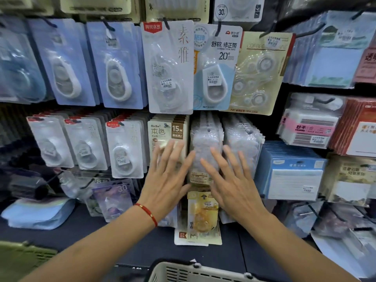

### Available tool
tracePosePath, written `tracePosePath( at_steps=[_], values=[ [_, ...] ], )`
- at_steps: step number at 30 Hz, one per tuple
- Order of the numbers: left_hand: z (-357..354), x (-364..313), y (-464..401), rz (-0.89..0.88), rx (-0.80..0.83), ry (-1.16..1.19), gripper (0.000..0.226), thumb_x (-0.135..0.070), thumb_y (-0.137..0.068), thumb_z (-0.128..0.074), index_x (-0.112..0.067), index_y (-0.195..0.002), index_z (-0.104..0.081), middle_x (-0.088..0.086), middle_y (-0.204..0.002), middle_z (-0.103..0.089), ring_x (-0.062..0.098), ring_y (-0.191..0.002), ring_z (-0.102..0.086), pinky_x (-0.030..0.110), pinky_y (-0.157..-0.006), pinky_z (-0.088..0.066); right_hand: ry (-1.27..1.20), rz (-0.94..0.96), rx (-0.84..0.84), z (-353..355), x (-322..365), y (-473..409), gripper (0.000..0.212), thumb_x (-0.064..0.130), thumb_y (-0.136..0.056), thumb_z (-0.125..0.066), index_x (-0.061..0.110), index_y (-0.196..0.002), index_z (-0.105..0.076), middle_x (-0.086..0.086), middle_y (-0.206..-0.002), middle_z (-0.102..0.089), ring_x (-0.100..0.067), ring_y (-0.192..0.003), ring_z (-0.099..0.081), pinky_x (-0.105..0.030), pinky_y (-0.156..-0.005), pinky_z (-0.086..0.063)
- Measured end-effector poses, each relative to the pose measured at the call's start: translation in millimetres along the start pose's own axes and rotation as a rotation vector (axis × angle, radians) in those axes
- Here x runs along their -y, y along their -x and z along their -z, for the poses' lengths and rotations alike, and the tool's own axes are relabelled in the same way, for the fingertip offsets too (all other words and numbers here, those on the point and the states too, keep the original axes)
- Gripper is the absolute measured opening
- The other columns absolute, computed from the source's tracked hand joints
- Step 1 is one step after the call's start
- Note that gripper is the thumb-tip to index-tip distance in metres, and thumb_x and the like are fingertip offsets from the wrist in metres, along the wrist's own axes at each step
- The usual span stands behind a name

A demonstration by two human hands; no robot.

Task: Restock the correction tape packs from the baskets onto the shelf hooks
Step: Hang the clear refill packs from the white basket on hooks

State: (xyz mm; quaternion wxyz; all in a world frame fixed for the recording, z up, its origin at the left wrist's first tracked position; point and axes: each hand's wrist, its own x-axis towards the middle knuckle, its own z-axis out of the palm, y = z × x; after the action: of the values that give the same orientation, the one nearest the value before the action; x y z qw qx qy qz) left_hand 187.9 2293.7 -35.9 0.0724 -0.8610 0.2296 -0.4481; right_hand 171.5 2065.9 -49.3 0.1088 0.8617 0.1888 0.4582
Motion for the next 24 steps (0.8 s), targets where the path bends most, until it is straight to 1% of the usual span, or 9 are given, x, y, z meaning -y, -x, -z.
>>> tracePosePath(
  at_steps=[2,5,9,12,15,17,20,22,24],
  values=[
    [10,22,12,0.048,0.007,-0.003,0.107,-0.048,-0.072,-0.088,-0.012,-0.159,-0.036,0.023,-0.165,-0.027,0.043,-0.156,-0.023,0.069,-0.117,-0.033,-0.033,0.049,0.0,1,13,-5,0.078,0.032,-0.092,-0.07,0.022,-0.162,-0.037,-0.014,-0.17,-0.032,-0.037,-0.159,-0.026,-0.061,-0.126,-0.023],
    [20,52,17,0.117,0.025,-0.048,0.102,-0.045,-0.075,-0.088,-0.01,-0.158,-0.041,0.023,-0.164,-0.034,0.043,-0.154,-0.029,0.068,-0.118,-0.031,-0.092,0.014,0.019,2,38,-30,0.09,0.043,-0.089,-0.074,0.025,-0.165,-0.028,-0.012,-0.173,-0.024,-0.034,-0.16,-0.022,-0.063,-0.126,-0.018],
    [14,65,13,0.099,0.059,-0.109,0.108,-0.057,-0.077,-0.082,-0.024,-0.165,-0.029,0.015,-0.173,-0.02,0.04,-0.159,-0.021,0.074,-0.12,-0.022,-0.091,-0.013,0.07,-5,62,-66,0.11,0.059,-0.087,-0.074,0.017,-0.169,-0.013,-0.012,-0.177,-0.006,-0.032,-0.163,-0.007,-0.065,-0.127,-0.014],
    [-3,71,10,0.085,0.055,-0.136,0.107,-0.065,-0.08,-0.074,-0.021,-0.166,-0.025,0.012,-0.174,-0.016,0.038,-0.159,-0.016,0.077,-0.116,-0.023,0.021,-0.034,0.084,-15,63,-77,0.121,0.057,-0.083,-0.078,0.011,-0.169,-0.007,-0.011,-0.177,-0.003,-0.031,-0.163,-0.006,-0.068,-0.125,-0.017],
    [-18,76,12,0.059,0.054,-0.154,0.108,-0.064,-0.082,-0.069,-0.02,-0.167,-0.019,0.011,-0.175,-0.01,0.036,-0.161,-0.011,0.078,-0.117,-0.021,0.092,-0.035,0.085,-22,56,-76,0.123,0.054,-0.081,-0.081,0.011,-0.169,-0.006,-0.008,-0.177,-0.006,-0.028,-0.163,-0.009,-0.067,-0.126,-0.017],
    [-25,80,14,0.022,0.055,-0.159,0.113,-0.06,-0.081,-0.071,-0.023,-0.168,-0.01,0.009,-0.176,-0.002,0.034,-0.162,-0.004,0.078,-0.119,-0.012,0.139,-0.035,0.094,-23,52,-75,0.124,0.057,-0.08,-0.081,0.012,-0.169,-0.007,-0.007,-0.177,-0.007,-0.026,-0.163,-0.011,-0.066,-0.125,-0.018],
    [-29,87,14,0.011,0.064,-0.159,0.119,-0.057,-0.078,-0.076,-0.026,-0.168,-0.005,0.006,-0.177,0.002,0.031,-0.162,0.001,0.078,-0.12,0.001,0.191,-0.048,0.106,-21,55,-76,0.121,0.061,-0.08,-0.078,0.011,-0.168,-0.01,-0.009,-0.177,-0.011,-0.028,-0.163,-0.014,-0.067,-0.124,-0.021],
    [-27,90,14,0.006,0.05,-0.141,0.116,-0.052,-0.08,-0.076,-0.026,-0.168,-0.006,0.006,-0.177,0.0,0.029,-0.163,0.002,0.078,-0.12,0.002,0.199,-0.056,0.119,-17,63,-78,0.115,0.061,-0.086,-0.073,0.01,-0.168,-0.011,-0.01,-0.176,-0.011,-0.029,-0.163,-0.014,-0.067,-0.124,-0.022],
    [-22,91,16,-0.016,0.03,-0.098,0.111,-0.049,-0.083,-0.073,-0.025,-0.168,-0.007,0.006,-0.177,-0.001,0.03,-0.163,0.003,0.078,-0.12,-0.002,0.17,-0.075,0.144,-9,69,-78,0.111,0.062,-0.091,-0.066,0.01,-0.168,-0.007,-0.01,-0.177,-0.007,-0.029,-0.163,-0.01,-0.067,-0.125,-0.019]
  ],
)
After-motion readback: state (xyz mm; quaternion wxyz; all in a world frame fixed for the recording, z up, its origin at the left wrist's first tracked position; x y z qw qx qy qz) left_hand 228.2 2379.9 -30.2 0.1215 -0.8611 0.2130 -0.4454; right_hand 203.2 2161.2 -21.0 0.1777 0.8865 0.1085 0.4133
